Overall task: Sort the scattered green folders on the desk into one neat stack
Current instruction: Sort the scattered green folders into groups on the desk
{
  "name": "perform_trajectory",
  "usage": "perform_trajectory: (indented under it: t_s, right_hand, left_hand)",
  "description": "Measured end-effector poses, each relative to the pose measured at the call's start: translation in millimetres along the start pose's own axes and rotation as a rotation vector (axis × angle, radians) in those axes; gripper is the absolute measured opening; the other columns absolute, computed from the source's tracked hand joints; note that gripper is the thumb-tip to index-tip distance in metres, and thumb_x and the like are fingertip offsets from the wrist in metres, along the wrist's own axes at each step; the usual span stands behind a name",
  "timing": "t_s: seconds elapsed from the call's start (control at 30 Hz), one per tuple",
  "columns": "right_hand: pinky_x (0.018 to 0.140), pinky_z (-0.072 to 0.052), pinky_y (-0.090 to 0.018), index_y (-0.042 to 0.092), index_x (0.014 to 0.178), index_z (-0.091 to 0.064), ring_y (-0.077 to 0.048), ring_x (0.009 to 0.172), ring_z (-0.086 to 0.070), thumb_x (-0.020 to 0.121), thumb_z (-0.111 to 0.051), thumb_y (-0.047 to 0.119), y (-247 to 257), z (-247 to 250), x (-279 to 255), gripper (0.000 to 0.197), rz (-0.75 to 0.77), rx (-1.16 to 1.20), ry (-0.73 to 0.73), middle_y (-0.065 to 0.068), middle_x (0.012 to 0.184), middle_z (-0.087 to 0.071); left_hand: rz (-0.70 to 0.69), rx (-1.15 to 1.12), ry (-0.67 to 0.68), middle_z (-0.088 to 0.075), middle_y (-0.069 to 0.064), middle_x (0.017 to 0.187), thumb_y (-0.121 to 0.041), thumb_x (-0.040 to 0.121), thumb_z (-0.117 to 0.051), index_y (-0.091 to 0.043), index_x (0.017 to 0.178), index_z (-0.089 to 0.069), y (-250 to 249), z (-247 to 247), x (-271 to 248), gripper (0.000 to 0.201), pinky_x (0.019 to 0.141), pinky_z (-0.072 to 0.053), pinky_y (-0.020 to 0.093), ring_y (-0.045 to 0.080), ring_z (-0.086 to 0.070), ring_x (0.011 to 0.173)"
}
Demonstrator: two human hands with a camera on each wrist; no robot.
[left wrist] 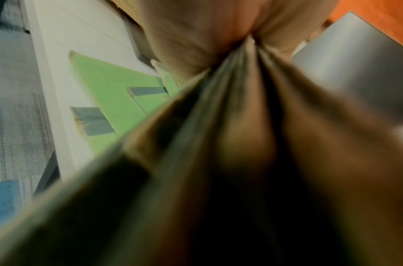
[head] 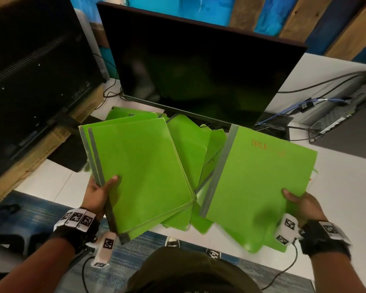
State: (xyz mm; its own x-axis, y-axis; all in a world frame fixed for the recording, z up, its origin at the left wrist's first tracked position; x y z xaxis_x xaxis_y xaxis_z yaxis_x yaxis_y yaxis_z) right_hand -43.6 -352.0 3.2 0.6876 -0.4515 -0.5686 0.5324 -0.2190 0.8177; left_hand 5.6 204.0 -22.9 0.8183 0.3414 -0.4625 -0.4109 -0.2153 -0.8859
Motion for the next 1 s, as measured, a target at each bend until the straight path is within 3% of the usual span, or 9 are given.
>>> perform_trajectory:
  t_s: [0.07, 0.13, 0.27, 0.5, 0.6, 0.77, 0.9, 0.93, 1.0]
  right_hand:
    - [0.066, -0.057, -0.038, 0.001, 0.109, -0.065, -0.034, 0.082, -0.072, 0.078, -0.069, 0.008, 14.0, 3.3, -2.1, 0.032, 0.016, 0.043, 0.019, -0.015, 0.096, -0.074]
    - [0.062, -0.059, -0.037, 0.001, 0.108, -0.065, -0.030, 0.077, -0.073, 0.086, -0.061, 0.004, 28.1, -2.3, -8.4, 0.023, 0.048, 0.046, 0.059, -0.011, 0.089, -0.075]
    - [0.070, -0.059, -0.042, 0.005, 0.107, -0.065, -0.025, 0.076, -0.073, 0.088, -0.054, -0.002, 55.0, -32.3, -18.2, 0.023, 0.117, 0.034, 0.142, -0.007, 0.089, -0.076]
    - [0.054, -0.058, -0.031, 0.004, 0.102, -0.065, -0.018, 0.066, -0.073, 0.088, -0.055, -0.004, 106.4, -55.3, -21.9, 0.020, 0.186, -0.039, 0.205, -0.004, 0.080, -0.076]
    - [0.063, -0.060, -0.037, 0.005, 0.105, -0.065, -0.017, 0.071, -0.073, 0.087, -0.054, -0.007, 132.4, -51.6, -25.1, 0.024, 0.247, -0.039, 0.235, -0.002, 0.090, -0.075]
    - [0.066, -0.059, -0.040, 0.003, 0.103, -0.065, -0.020, 0.072, -0.073, 0.083, -0.056, -0.008, 146.3, -83.7, -22.8, 0.024, 0.288, 0.034, 0.341, -0.005, 0.083, -0.076]
    - [0.074, -0.058, -0.044, 0.010, 0.095, -0.072, -0.023, 0.076, -0.073, 0.042, -0.090, 0.023, 105.3, -137.4, -8.7, 0.057, 0.233, -0.012, 0.397, -0.008, 0.088, -0.076]
    - [0.077, -0.057, -0.045, 0.012, 0.095, -0.073, -0.024, 0.080, -0.072, 0.039, -0.093, 0.026, 91.7, -144.9, -1.4, 0.060, 0.220, -0.031, 0.381, -0.010, 0.092, -0.075]
    - [0.086, -0.054, -0.046, 0.015, 0.103, -0.071, -0.026, 0.090, -0.071, 0.058, -0.088, 0.017, 70.2, -153.9, 6.2, 0.048, 0.222, -0.158, 0.321, -0.012, 0.103, -0.073]
  left_hand:
    - [-0.009, 0.007, 0.015, -0.071, 0.008, 0.095, -0.014, 0.084, -0.070, -0.021, 0.106, -0.062, -0.9, -4.0, -0.6, 0.024, 0.065, -0.056, 0.038, 0.027, -0.066, 0.078]
    - [-0.002, 0.010, 0.028, -0.068, 0.011, 0.094, -0.016, 0.083, -0.071, -0.019, 0.105, -0.060, -0.6, -9.3, -1.2, 0.025, 0.063, -0.054, 0.037, 0.025, -0.063, 0.073]
    - [0.012, 0.049, 0.037, -0.060, 0.010, 0.077, -0.018, 0.082, -0.072, -0.006, 0.112, -0.051, 2.0, -22.8, -4.8, 0.038, 0.042, -0.047, 0.028, 0.014, -0.057, 0.047]
    - [-0.041, 0.047, 0.085, -0.065, 0.002, 0.083, -0.015, 0.082, -0.071, -0.011, 0.121, -0.053, -2.3, -44.6, -13.8, 0.043, 0.052, -0.049, 0.030, 0.018, -0.061, 0.067]
    - [-0.075, 0.039, 0.120, -0.071, 0.003, 0.098, -0.012, 0.082, -0.070, -0.017, 0.122, -0.054, -7.4, -48.9, -15.0, 0.043, 0.059, -0.056, 0.031, 0.019, -0.069, 0.079]
    - [-0.035, 0.063, 0.152, -0.069, 0.009, 0.116, -0.023, 0.073, -0.076, -0.016, 0.133, -0.049, -10.7, -60.6, -13.9, 0.066, 0.082, -0.057, 0.044, 0.028, -0.068, 0.099]
    - [-0.019, 0.070, 0.204, -0.062, 0.014, 0.128, -0.019, 0.082, -0.070, -0.014, 0.136, -0.044, -14.3, -84.9, -21.3, 0.060, 0.099, -0.046, 0.051, 0.031, -0.059, 0.115]
    - [-0.013, 0.064, 0.214, -0.060, 0.014, 0.129, -0.018, 0.085, -0.068, -0.012, 0.136, -0.043, -12.9, -90.2, -24.3, 0.057, 0.102, -0.042, 0.048, 0.031, -0.055, 0.120]
    - [-0.004, 0.045, 0.239, -0.059, 0.011, 0.126, -0.015, 0.090, -0.062, -0.011, 0.135, -0.043, -9.0, -100.0, -32.7, 0.049, 0.103, -0.037, 0.041, 0.027, -0.051, 0.122]
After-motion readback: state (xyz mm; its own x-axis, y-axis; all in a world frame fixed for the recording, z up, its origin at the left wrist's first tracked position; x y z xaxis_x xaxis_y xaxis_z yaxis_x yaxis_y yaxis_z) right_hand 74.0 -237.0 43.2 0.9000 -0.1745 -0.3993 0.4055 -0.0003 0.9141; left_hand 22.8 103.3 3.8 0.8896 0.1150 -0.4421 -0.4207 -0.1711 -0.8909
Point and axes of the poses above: each hand's wrist, its own x-axis towards the middle knuckle, its own z-axis out of the back of the hand, y = z × x, the point moved 3 cm from there along x, towards the middle knuckle
